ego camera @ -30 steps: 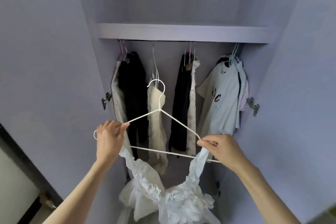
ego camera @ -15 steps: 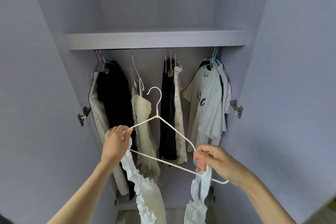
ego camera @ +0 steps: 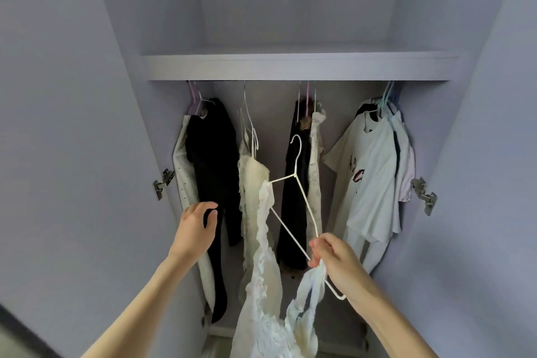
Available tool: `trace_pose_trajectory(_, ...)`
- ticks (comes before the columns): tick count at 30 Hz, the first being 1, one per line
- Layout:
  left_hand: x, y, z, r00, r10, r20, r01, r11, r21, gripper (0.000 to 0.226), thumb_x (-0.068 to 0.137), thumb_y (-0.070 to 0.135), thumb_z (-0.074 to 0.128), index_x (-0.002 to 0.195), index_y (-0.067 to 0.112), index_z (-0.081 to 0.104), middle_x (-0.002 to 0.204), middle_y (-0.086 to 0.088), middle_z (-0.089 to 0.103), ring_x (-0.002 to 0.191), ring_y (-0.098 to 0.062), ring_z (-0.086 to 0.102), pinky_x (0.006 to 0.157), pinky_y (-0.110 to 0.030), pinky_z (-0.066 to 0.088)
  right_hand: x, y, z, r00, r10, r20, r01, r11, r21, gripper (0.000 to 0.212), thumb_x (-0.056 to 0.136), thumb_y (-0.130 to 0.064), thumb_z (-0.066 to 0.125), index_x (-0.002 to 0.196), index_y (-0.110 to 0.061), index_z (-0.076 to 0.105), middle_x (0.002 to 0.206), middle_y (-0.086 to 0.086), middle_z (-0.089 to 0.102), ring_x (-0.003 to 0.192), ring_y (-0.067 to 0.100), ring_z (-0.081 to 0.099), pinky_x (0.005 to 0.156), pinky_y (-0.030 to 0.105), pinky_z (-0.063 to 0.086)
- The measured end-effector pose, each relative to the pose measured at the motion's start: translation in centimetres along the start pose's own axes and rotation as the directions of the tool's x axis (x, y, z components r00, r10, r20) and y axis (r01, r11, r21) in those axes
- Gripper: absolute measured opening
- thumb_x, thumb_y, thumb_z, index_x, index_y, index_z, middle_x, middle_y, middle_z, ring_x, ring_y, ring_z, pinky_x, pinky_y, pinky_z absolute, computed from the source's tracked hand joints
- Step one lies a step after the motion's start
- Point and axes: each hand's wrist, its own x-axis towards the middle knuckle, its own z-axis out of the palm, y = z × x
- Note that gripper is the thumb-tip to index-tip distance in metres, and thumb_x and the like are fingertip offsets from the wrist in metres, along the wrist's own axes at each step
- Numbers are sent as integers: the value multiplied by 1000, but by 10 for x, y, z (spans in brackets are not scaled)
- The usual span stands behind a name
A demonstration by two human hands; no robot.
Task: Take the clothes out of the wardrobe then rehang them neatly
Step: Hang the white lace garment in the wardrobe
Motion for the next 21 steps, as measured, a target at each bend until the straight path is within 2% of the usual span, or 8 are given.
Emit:
trace_pose_trajectory(3, 10, -2, -4, 999, 15, -36, -15, 1000, -5, 30, 98, 16, 40, 124, 12, 54, 128, -6, 52, 117, -25, 47, 96, -30, 36, 25, -6, 8, 1000, -16, -18, 16, 1000, -13, 21, 100, -24, 35, 91, -24, 53, 75, -1, 57, 90, 26, 62, 73, 23, 43)
trace_pose_trajectory(5, 20, 0, -6, 998, 39, -43, -39, 999, -13, 29, 98, 16, 40, 123, 13, 54, 127, -4, 52, 115, -26, 49, 97, -33, 40, 44, -12, 15, 998, -17, -55, 17, 1000, 1, 20, 100, -22, 35, 95, -20, 54, 76, 2, 57, 89, 31, 61, 70, 24, 44)
trace_pose_trajectory(7, 36, 5, -9, 995, 76, -65, -77, 997, -19, 29, 98, 16, 40, 123, 14, 54, 129, -2, 50, 122, -23, 44, 101, -34, 38, 65, -18, 20, 995, -21, -101, 22, 1000, 11, 20, 100, -21, 34, 101, -13, 52, 79, 3, 55, 78, 21, 58, 64, 17, 41)
trace_pose_trajectory(9, 57, 13, -12, 986, 130, -107, -131, 991, -2, 29, 98, 14, 40, 123, 13, 54, 133, -2, 48, 131, -19, 35, 106, -29, 29, 89, -24, 24, 990, -20, -136, 21, 1000, 7, 18, 101, -22, 31, 103, -16, 48, 82, 2, 53, 72, 9, 51, 56, 11, 37)
trace_pose_trajectory(11, 81, 21, -15, 966, 204, -158, -201, 979, 36, 29, 97, 12, 42, 123, 11, 55, 135, -4, 47, 135, -19, 30, 106, -24, 22, 116, -28, 29, 987, -20, -157, 16, 1000, -26, 17, 101, -22, 30, 104, -17, 46, 81, 0, 51, 69, 8, 48, 54, 13, 36)
trace_pose_trajectory(14, 124, 31, -19, 909, 348, -230, -333, 937, 102, 30, 96, 9, 46, 124, 9, 56, 139, -7, 44, 139, -21, 25, 110, -27, 19, 160, -34, 38, 983, -47, -178, 32, 996, -89, 18, 101, -23, 30, 103, -16, 47, 81, -2, 51, 69, 7, 49, 52, 12, 38)
trace_pose_trajectory(17, 174, 41, -29, 808, 501, -311, -457, 865, 206, 35, 96, 17, 41, 128, 9, 53, 143, -11, 41, 140, -25, 22, 112, -43, 24, 206, -42, 48, 977, -67, -204, 43, 992, -122, 16, 101, -21, 31, 101, -15, 46, 84, -3, 51, 69, 6, 49, 49, 9, 38)
trace_pose_trajectory(21, 248, 52, -47, 702, 644, -305, -533, 758, 375, 46, 94, 24, 32, 138, 12, 41, 148, -16, 31, 140, -32, 17, 112, -52, 21, 273, -64, 60, 959, -80, -270, 62, 995, -77, 18, 100, -17, 33, 103, -8, 48, 87, -2, 51, 73, 4, 49, 56, 12, 37)
